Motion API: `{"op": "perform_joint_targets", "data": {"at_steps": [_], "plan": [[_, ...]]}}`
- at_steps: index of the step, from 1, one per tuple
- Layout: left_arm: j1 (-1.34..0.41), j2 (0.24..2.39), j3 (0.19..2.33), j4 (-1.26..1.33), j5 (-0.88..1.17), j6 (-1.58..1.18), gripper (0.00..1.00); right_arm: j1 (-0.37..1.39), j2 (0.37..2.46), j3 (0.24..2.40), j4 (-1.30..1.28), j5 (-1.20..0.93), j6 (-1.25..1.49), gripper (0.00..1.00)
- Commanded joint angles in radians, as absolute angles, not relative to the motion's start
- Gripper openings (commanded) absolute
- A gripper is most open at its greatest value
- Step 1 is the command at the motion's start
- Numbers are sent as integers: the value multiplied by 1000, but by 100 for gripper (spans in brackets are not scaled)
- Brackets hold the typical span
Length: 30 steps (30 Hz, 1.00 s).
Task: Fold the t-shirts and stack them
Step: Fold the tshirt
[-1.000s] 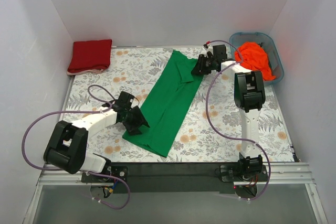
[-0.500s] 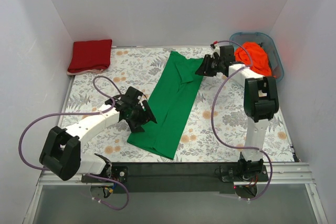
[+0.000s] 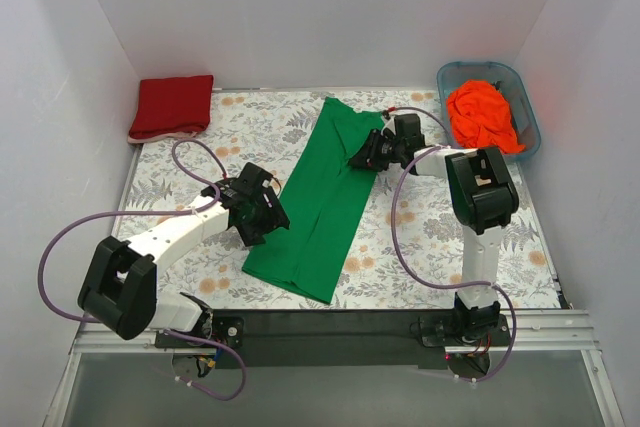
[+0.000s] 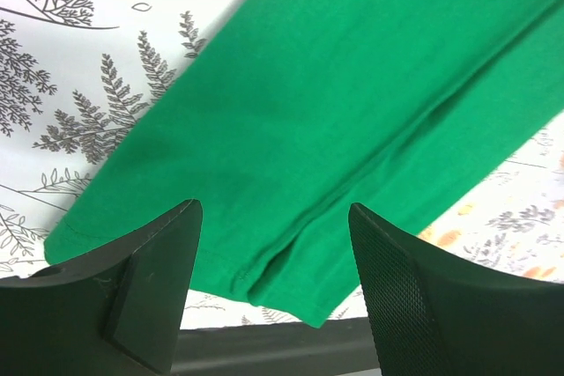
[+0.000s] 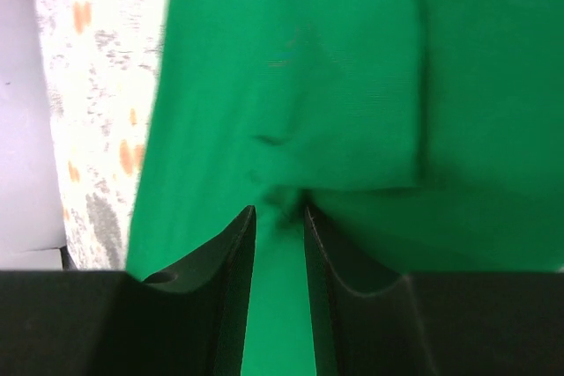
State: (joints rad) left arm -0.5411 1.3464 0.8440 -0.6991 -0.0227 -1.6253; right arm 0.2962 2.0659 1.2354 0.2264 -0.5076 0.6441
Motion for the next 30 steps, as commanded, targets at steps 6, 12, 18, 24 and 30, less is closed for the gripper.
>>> {"op": "perform_joint_targets", "data": {"at_steps": [6, 12, 18, 24, 30], "plan": [[-538, 1354, 844, -683, -31, -1598, 66, 192, 2229, 1367, 279, -570, 603, 36], [-537, 1355, 844, -663, -9, -1605, 66, 115, 2296, 1538, 86, -606, 448, 37], [-537, 1365, 836, -657, -2, -1559, 69, 121, 2105, 1540, -30, -568, 391, 40], [-538, 1423, 848, -657, -2, -1480, 70, 179, 1751, 1209, -124, -389, 428, 45], [-537, 1454, 868, -650, -9, -1421, 71, 385, 1446, 916, -382, -143, 460, 53]]}}
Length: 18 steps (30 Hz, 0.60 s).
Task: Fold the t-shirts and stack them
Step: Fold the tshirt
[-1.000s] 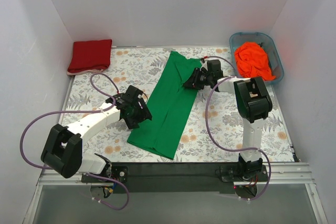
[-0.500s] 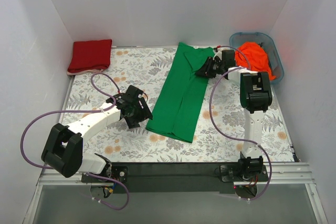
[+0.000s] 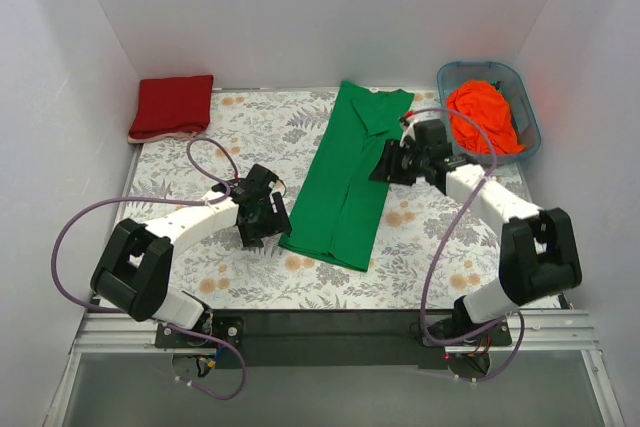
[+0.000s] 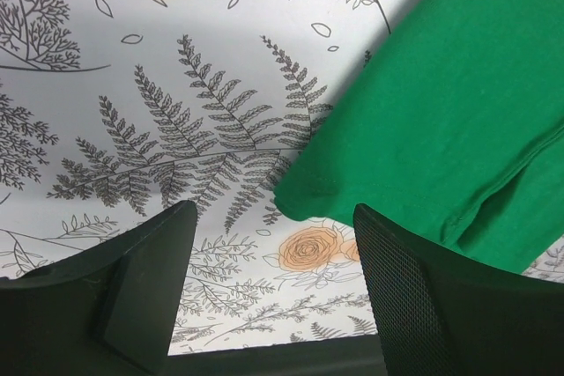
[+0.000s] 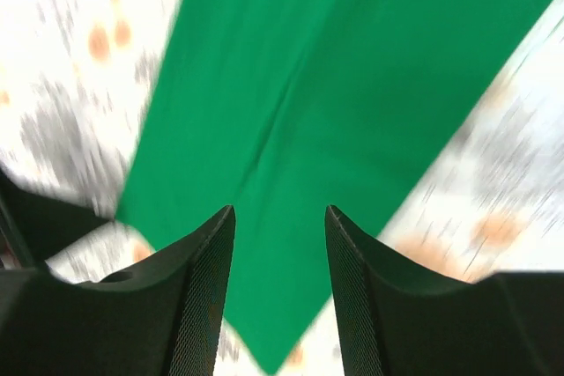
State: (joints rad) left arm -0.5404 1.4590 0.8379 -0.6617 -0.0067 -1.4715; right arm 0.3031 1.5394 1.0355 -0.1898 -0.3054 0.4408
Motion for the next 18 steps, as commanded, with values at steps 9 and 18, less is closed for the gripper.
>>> {"op": "perform_joint_targets", "data": {"at_steps": [9, 18], "plan": [[-543, 1502, 868, -612, 60, -1394, 71, 612, 1223, 664, -453, -123, 659, 53], [-555, 1528, 882, -598, 63, -1399, 69, 745, 1347, 701, -405, -72, 769, 53]]}}
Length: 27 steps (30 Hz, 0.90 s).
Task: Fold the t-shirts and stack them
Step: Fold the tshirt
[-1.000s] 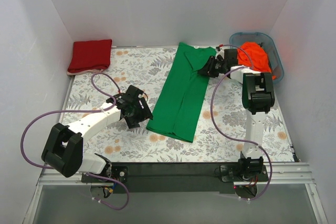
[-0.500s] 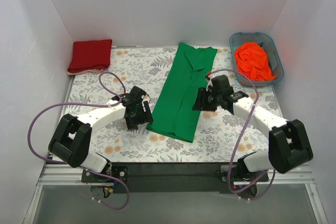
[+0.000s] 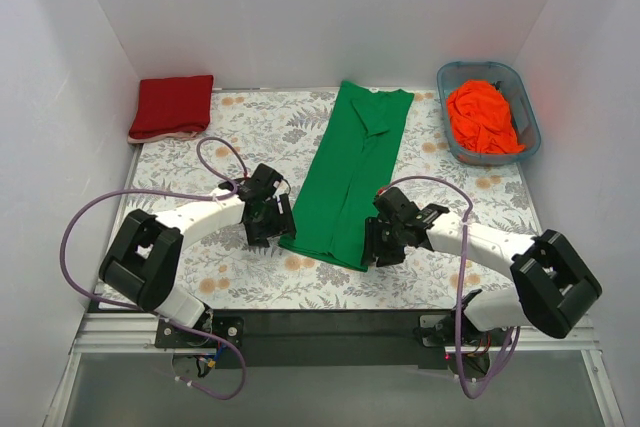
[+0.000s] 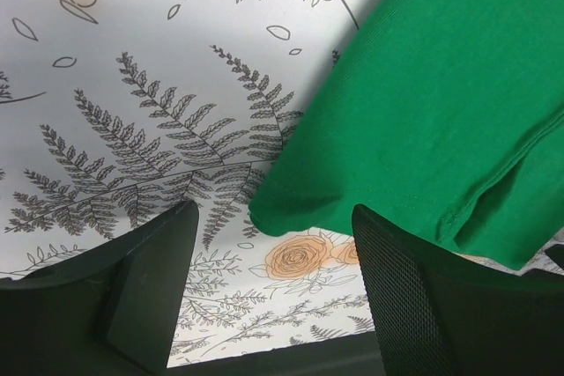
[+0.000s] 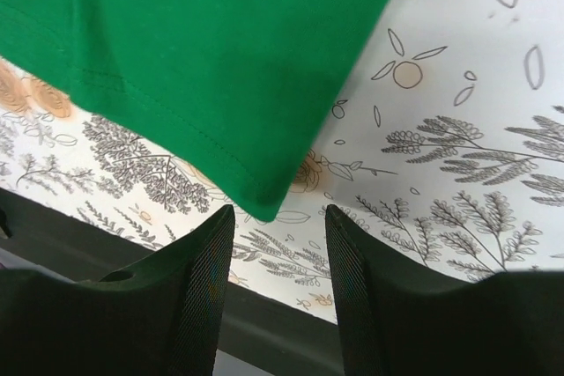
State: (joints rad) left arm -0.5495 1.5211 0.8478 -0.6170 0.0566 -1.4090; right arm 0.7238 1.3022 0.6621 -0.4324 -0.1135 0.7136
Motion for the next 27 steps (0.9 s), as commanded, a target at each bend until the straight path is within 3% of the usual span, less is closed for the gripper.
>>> {"op": "perform_joint_targets", "data": {"at_steps": [1, 12, 20, 26, 27], "plan": [[-555, 1529, 884, -597, 61, -1404, 69, 749, 1359, 707, -402, -75, 769, 53], [-566, 1562, 877, -578, 81, -1411, 65, 795, 1453, 733, -385, -83, 787, 52], [-578, 1577, 882, -575, 87, -1408, 61, 798, 1450, 713, -391, -74, 795, 45], [-578, 1577, 876, -577, 91, -1382, 57, 796, 1454, 707, -400, -81, 782, 27], [-580, 1574, 874, -580, 86, -1379, 57, 796, 1450, 707, -399, -81, 779, 13]]}}
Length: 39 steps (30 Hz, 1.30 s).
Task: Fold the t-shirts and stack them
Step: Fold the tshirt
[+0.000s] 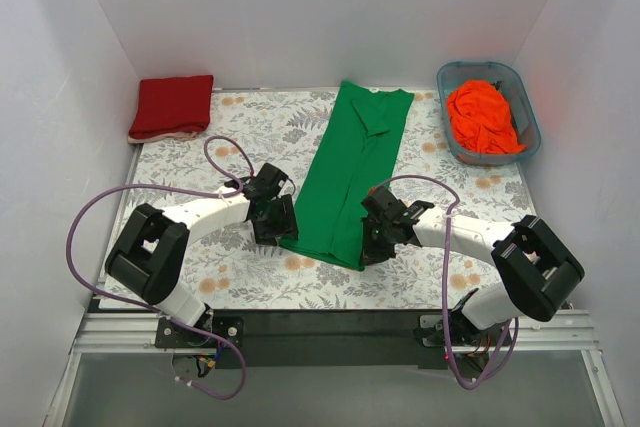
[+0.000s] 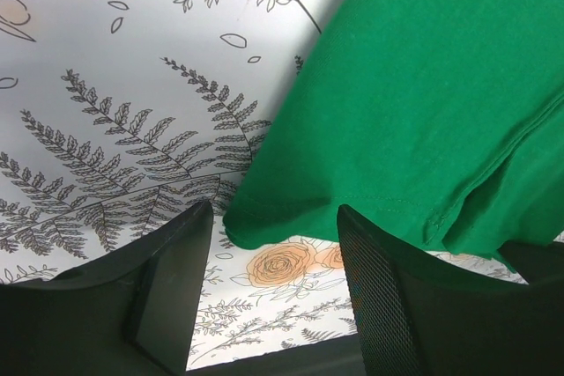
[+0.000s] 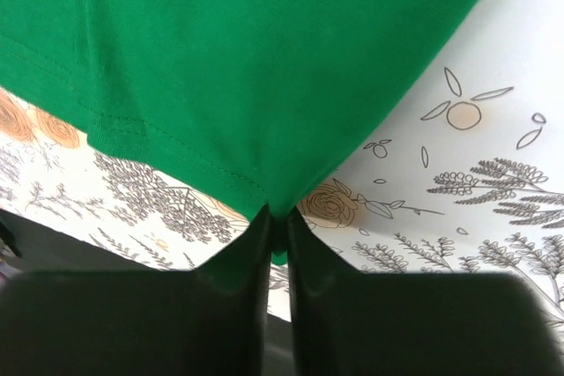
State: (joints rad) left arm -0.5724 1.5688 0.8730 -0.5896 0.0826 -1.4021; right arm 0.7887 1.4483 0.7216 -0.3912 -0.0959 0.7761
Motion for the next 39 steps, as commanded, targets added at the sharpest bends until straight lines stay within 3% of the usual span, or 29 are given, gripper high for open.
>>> {"op": "perform_joint_targets", "data": {"at_steps": [1, 2, 8, 15, 19, 20, 23, 32, 39], "plan": [[-580, 1572, 874, -580, 81, -1374, 57, 796, 1448, 707, -400, -80, 779, 7], [-578, 1569, 871, -583, 78, -1371, 56, 796, 1445, 707, -400, -78, 779, 2], [-580, 1586, 877, -583, 58, -1359, 54, 796, 1451, 709, -400, -84, 770, 1], [-580, 1618, 890, -574, 67, -1353, 40, 796, 1465, 713, -402, -100, 756, 1], [-586, 1620, 882, -574, 87, -1356, 22, 796, 1465, 716, -410, -103, 747, 1], [-592, 1615, 876, -583, 112, -1362, 12, 796, 1459, 722, -429, -101, 738, 1], [-618, 1577, 838, -629, 146, -1402, 0, 796, 1454, 742, -501, -115, 703, 1], [-845, 1385, 719, -785, 244, -1569, 0, 798, 1402, 753, -710, -213, 563, 1], [-971, 1358, 738, -798, 298, -1706, 0, 798, 1312, 704, -813, -239, 520, 1]]}}
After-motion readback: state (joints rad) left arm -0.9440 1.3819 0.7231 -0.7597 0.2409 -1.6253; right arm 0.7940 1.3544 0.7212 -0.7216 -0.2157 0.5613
